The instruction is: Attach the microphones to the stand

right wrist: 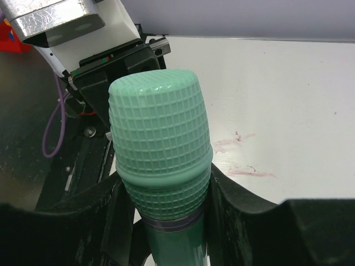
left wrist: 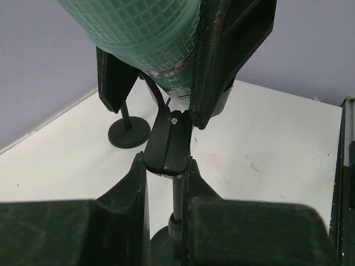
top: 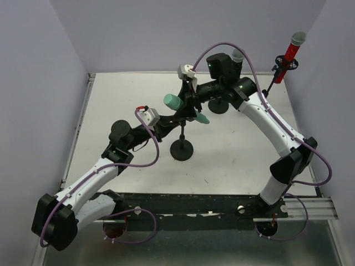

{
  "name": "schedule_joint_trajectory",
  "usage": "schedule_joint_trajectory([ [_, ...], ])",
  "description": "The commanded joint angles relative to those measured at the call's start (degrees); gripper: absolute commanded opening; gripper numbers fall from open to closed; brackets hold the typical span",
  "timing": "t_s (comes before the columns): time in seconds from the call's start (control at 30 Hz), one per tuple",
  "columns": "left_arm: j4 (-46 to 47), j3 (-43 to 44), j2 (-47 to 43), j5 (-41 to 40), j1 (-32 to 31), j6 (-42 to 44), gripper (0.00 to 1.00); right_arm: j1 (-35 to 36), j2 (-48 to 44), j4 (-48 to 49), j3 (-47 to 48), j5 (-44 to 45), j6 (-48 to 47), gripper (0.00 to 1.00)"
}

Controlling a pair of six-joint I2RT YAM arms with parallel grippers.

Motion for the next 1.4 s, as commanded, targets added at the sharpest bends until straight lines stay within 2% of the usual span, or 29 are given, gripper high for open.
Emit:
schedule_joint_trajectory([
  [0.0, 0.16, 1.69, -0.57, 4.05, -0.28, -0.37, 0.06, -0.35, -1.03, 0.91, -1.66, 1.13, 0.19, 0.17],
  [0.13, 0.07, 1.69, -0.66, 4.05, -0.19, -0.81, 0.06, -0.52, -1.55, 2.31, -3.14, -0.62, 1.5, 0.17],
  [0.3, 1.03, 1.51, -0.48, 4.66, -0.28, -2.21, 0.06, -0.43, -4.01, 11.44, -10.17, -5.99, 7.91, 0.17],
  [0.67, 4.28, -0.51, -0.31, 5.28, -0.28, -5.64, 0.06, -0.7, -5.24, 18.31, -14.49, -6.78, 11.43, 0.18],
  [0.83, 6.74, -1.56, -0.31, 4.49, -0.28, -8.71, 0.11, -1.4, -8.75, 26.03, -20.19, -6.34, 15.99, 0.2],
  [0.97, 7.28, -2.18, -0.48, 3.52, -0.28, -9.95, 0.33, -1.58, -9.55, 27.37, -21.96, -6.08, 16.88, 0.22],
  [1.07, 6.92, -2.44, -1.27, 2.91, -0.28, -10.12, 0.55, -1.66, -9.81, 27.54, -22.31, -6.17, 17.15, 0.28],
  [1.17, 6.22, -2.71, -2.76, 2.03, -0.28, -10.04, 0.75, -1.93, -10.25, 27.37, -22.14, -5.82, 17.67, 0.4],
  [1.23, 5.35, -2.88, -3.82, 1.41, -0.28, -9.34, 0.82, -2.19, -10.6, 26.85, -21.7, -4.68, 18.03, 0.55],
  [1.37, 3.33, -2.97, -5.84, 0.79, -0.28, -8.11, 0.89, -2.63, -11.39, 25.61, -21.26, -3.8, 17.76, 0.67],
])
